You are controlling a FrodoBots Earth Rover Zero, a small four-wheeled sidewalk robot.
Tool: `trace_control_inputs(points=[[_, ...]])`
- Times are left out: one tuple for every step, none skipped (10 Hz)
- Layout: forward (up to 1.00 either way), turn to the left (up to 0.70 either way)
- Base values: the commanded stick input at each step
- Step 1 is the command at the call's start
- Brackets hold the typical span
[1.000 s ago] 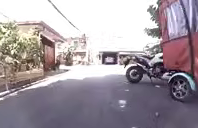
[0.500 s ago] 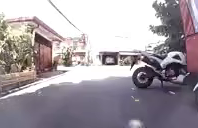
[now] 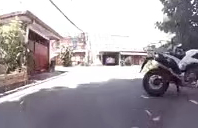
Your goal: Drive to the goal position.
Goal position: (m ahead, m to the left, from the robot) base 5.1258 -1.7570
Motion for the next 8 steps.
trace_control_inputs(points=[[1.0,-0.21],[1.0,-0.4],[1.0,0.0],[1.0,0.0],[1.0,0.0],[1.0,0.0],[1.0,0.0],[1.0,0.0]])
